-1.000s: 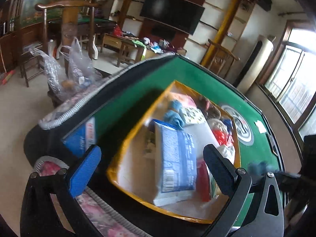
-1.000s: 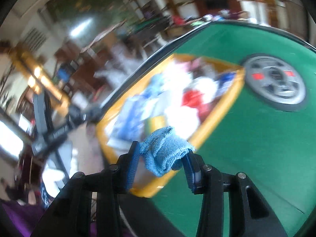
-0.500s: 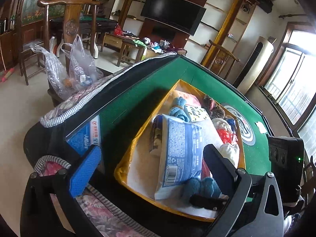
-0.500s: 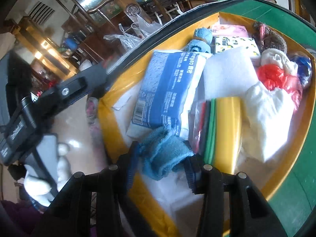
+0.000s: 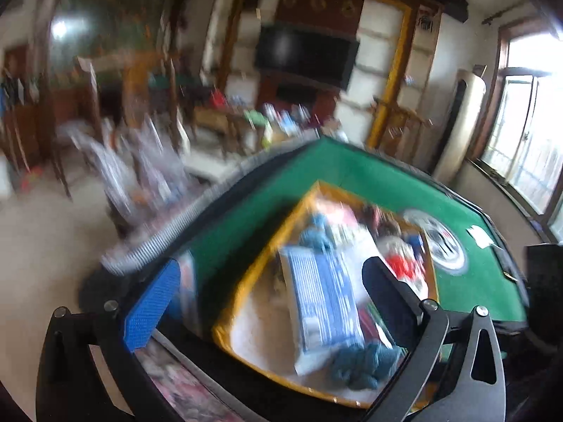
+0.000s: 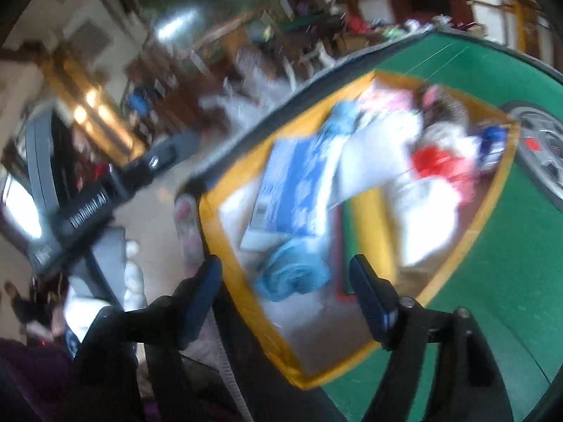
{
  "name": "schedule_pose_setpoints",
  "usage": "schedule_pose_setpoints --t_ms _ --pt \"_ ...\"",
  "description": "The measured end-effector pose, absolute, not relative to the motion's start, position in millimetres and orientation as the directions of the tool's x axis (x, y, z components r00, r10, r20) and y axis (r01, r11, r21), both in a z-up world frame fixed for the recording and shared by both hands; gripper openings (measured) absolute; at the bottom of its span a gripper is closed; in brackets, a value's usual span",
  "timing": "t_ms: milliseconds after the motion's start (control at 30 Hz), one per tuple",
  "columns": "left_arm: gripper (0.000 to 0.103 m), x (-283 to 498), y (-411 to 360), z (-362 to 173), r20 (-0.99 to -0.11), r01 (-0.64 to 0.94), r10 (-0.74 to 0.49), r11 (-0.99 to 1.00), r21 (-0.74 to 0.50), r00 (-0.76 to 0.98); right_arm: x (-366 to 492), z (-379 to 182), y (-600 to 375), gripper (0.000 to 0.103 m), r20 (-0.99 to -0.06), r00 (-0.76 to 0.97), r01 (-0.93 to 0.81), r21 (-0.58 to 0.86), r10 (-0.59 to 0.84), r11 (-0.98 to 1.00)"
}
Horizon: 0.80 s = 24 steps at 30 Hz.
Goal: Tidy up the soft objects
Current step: 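Withdraw the open right gripper from the box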
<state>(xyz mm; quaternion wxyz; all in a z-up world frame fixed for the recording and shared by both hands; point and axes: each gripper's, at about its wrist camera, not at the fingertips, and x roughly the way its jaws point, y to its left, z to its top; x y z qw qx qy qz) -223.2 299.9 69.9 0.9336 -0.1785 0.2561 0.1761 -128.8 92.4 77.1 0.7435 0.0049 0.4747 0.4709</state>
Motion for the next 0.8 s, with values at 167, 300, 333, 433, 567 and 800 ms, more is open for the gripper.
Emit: schedule_pose_setpoints --t_ms 167,300,333,433,567,800 --pt "0.103 -247 271 104 -0.358 -0.509 0.434 0.849 -0.145 0.827 -117 89 30 0.075 -0.643 0.278 -0.588 0.473 0.713 0.656" --pt "0.103 -233 268 116 -0.374 -0.439 0.332 0.863 -0.250 0.866 -121 82 4 0.076 -0.613 0.406 -0.507 0.466 0.678 0.725" --pt "0.103 -222 270 115 -0.411 -0.407 0.277 0.872 -0.272 0.868 -123 80 6 0.076 -0.614 0.416 -0.499 0.462 0.671 0.733" --pt "0.103 -196 274 103 -0.497 -0.403 0.212 0.858 -0.317 0.841 -133 70 5 0.076 -0.644 0.435 -0.493 0.414 0.629 0.765" --pt "0.103 -189 267 91 -0.523 -0.415 0.209 0.854 -0.314 0.826 -147 66 18 0.076 -0.690 0.446 -0.540 0.300 0.570 0.786" --pt "0.103 -197 253 89 -0.541 -0.471 0.293 0.853 -0.226 0.789 -158 76 48 0.076 -0.687 0.494 -0.603 0.170 0.532 0.779"
